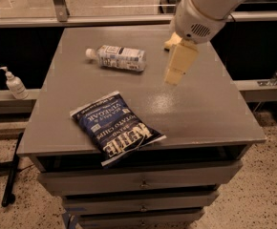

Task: Place blue plastic bottle upright

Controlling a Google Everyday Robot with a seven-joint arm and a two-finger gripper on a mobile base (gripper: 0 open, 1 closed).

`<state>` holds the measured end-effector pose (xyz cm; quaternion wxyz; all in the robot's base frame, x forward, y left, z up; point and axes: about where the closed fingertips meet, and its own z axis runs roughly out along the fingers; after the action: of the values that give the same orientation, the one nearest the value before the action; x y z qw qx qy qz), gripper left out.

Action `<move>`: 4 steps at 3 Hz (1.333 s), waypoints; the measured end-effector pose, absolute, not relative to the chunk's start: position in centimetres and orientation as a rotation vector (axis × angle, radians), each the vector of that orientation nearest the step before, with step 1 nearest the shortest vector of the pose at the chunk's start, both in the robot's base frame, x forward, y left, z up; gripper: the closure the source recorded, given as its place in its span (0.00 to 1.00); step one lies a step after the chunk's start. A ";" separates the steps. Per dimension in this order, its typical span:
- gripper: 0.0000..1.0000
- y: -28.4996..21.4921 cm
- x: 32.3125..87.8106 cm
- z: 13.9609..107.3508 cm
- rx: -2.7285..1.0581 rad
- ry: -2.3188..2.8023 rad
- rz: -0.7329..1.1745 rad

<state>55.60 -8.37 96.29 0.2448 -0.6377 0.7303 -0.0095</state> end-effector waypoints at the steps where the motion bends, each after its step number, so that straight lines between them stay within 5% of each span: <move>1: 0.00 -5.0 59.5 94.5 -1.735 1.955 0.009; 4: 0.00 5.1 67.9 89.8 -1.806 1.881 0.094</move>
Offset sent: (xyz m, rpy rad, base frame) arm 0.1056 0.1188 -0.0500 0.0985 -0.0106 0.1048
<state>67.87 5.15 89.82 0.2629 -0.6677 0.6955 0.0349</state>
